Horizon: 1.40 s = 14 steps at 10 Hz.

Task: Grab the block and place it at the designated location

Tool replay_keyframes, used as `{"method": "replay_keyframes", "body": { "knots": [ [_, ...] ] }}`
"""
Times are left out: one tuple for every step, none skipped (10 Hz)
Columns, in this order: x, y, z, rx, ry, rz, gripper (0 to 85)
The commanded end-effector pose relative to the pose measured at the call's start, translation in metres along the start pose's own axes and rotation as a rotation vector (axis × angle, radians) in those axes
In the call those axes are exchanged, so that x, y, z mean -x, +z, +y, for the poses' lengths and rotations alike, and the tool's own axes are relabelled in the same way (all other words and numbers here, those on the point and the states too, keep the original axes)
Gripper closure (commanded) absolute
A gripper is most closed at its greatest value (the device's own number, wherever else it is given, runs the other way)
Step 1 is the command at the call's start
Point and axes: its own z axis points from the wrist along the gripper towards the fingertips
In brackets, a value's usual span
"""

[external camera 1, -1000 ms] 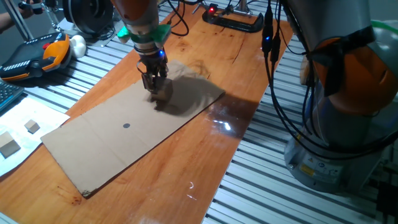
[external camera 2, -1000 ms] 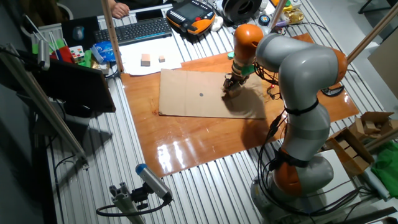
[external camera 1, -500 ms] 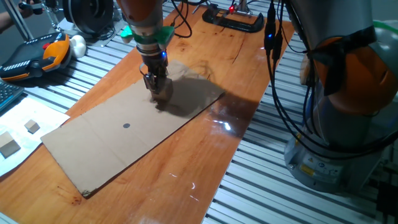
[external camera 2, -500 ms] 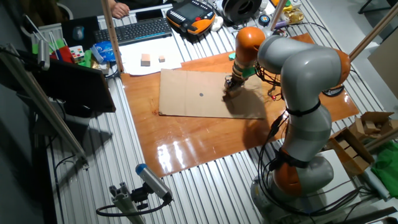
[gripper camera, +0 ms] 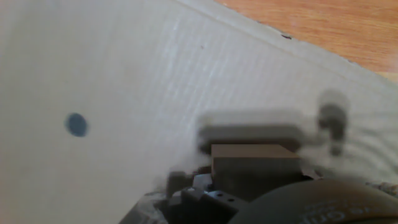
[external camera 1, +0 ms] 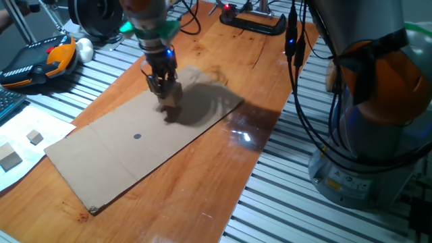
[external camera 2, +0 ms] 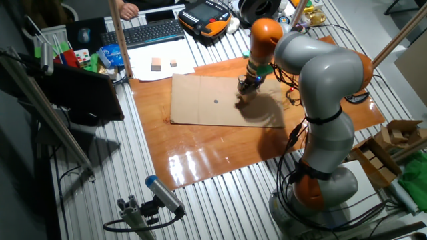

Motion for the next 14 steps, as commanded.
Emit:
{"method": "replay_keyframes", "body": {
  "knots": [
    [0.001,-0.01,0.009,0.003,0.032,0.006,59.0],
    [0.002,-0.018,0.021,-0.005,0.068,0.009,58.7],
    [0.003,-0.025,0.034,-0.008,0.121,0.015,54.7],
    [0.003,-0.031,0.048,-0.007,0.182,0.026,51.0],
    [0.004,-0.034,0.059,-0.008,0.22,0.025,47.7],
    [0.003,-0.032,0.064,-0.009,0.236,0.018,47.0],
    [0.004,-0.028,0.066,0.0,0.246,0.015,47.0],
    [0.005,-0.025,0.066,0.002,0.253,0.014,47.0],
    [0.005,-0.025,0.066,0.0,0.258,0.014,47.0],
    [0.005,-0.025,0.065,-0.003,0.26,0.013,46.7],
    [0.006,-0.025,0.065,-0.006,0.252,0.012,46.0],
    [0.005,-0.026,0.065,-0.004,0.249,0.015,46.0],
    [0.004,-0.027,0.064,-0.006,0.251,0.015,45.3],
    [0.004,-0.027,0.063,-0.024,0.249,0.007,43.7]
  ]
}}
